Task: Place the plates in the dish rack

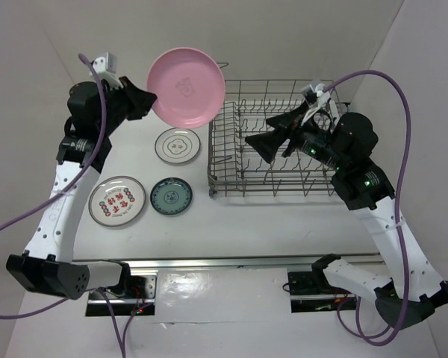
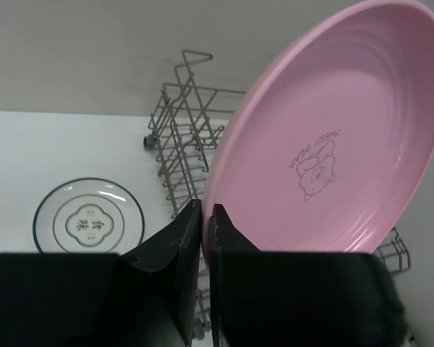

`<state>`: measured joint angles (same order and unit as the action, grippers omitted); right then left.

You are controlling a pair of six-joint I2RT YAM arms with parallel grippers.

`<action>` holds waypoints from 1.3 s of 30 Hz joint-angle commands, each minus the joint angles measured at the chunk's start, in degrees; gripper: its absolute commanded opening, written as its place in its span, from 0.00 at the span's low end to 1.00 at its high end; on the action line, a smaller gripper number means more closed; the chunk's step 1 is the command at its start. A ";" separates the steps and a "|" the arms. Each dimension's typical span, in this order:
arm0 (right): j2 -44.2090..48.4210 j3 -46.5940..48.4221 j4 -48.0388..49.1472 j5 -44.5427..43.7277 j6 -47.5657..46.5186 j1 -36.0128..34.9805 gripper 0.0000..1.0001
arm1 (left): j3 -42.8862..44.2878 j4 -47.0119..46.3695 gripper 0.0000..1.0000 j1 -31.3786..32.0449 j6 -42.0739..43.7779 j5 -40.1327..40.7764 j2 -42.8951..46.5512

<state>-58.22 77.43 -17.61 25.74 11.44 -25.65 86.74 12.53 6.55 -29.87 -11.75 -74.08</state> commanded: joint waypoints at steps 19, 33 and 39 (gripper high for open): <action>-0.85 2.64 3.72 4.58 -5.20 -0.81 1.00 | -2.89 1.18 0.00 20.17 3.94 1.03 7.19; 3.01 2.64 1.79 -7.97 -8.01 -0.81 0.98 | -1.66 3.81 0.00 20.79 3.94 7.00 7.55; 0.66 0.71 3.01 -7.20 -8.01 -0.81 0.98 | -2.36 1.97 0.00 20.26 2.80 4.28 8.08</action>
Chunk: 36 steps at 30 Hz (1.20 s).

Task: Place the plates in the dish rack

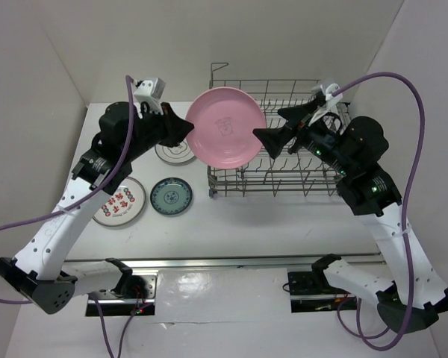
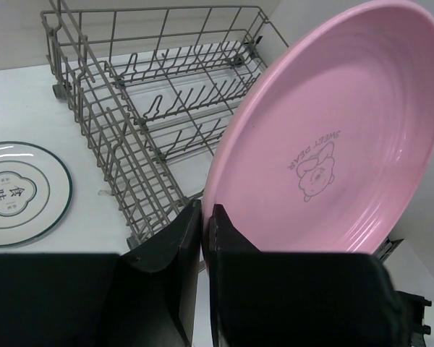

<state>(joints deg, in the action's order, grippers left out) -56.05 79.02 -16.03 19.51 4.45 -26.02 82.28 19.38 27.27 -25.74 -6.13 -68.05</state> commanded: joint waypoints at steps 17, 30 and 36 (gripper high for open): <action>-4.07 -2.47 6.00 0.96 5.04 -0.43 0.32 | 0.42 -8.04 0.00 -1.51 -3.71 -8.72 2.49; -5.73 2.35 -0.64 -15.09 9.88 -0.43 0.00 | -0.63 -8.65 0.45 -2.57 -4.76 -7.40 1.78; -9.68 11.67 -9.45 -34.78 5.40 -0.43 0.00 | -1.16 -7.42 1.00 -3.10 -3.71 -2.75 4.50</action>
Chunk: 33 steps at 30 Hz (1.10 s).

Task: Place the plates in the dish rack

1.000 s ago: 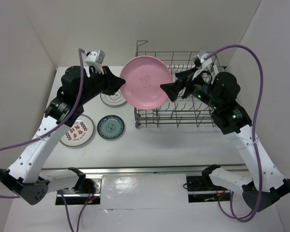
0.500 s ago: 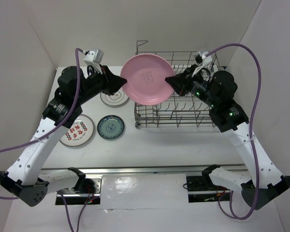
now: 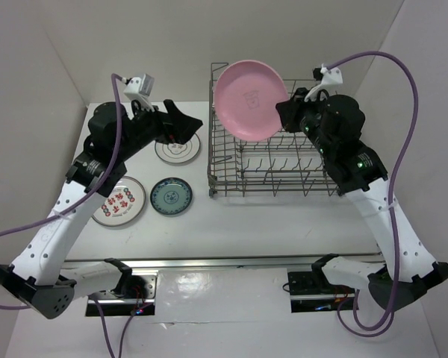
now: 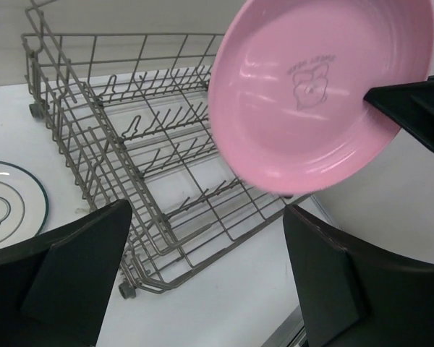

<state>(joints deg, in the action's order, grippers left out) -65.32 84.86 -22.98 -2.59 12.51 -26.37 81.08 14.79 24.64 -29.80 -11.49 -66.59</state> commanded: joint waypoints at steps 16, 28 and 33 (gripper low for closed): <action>-4.38 4.36 -3.13 -44.10 -16.73 6.84 0.00 | 6.99 6.66 1.00 -7.50 2.38 1.38 0.05; -4.38 -4.77 1.18 -32.30 -25.60 21.10 0.00 | 6.37 5.52 1.00 -14.35 1.86 -4.67 -3.63; -4.46 -8.13 4.79 -31.06 -27.98 21.10 0.00 | 5.32 4.46 1.00 -15.77 1.85 -6.00 -4.25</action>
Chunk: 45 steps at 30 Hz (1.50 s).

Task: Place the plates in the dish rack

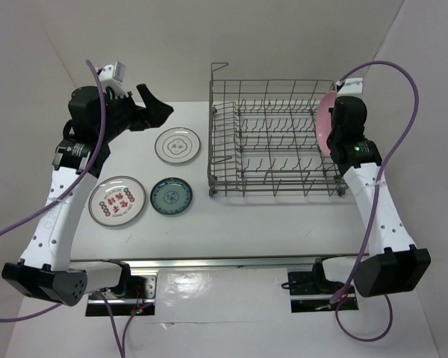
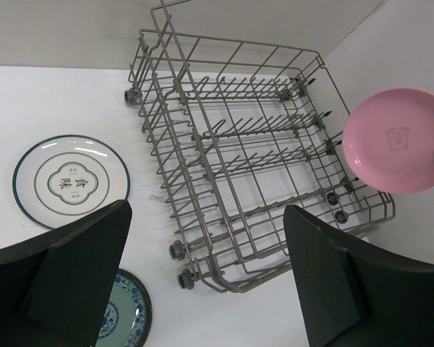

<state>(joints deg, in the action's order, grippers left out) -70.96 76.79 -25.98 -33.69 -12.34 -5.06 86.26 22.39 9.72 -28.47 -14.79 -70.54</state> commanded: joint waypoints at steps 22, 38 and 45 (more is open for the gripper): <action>-3.84 -4.64 14.81 -6.12 -5.06 1.63 0.00 | -0.92 -4.29 1.00 -1.37 0.52 -3.32 -0.82; -5.15 -8.94 17.62 -4.72 -5.06 2.77 0.00 | -2.49 -5.34 1.00 -1.37 0.52 -4.37 -1.35; -5.68 -10.61 18.15 -4.19 -4.01 2.77 0.00 | -3.02 -5.96 1.00 -1.37 0.52 -4.90 -1.35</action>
<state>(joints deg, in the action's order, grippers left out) -77.12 66.11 -12.86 -37.47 -17.21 -2.61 83.50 19.81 8.69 -28.49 -18.33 -72.16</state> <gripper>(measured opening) 0.202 0.999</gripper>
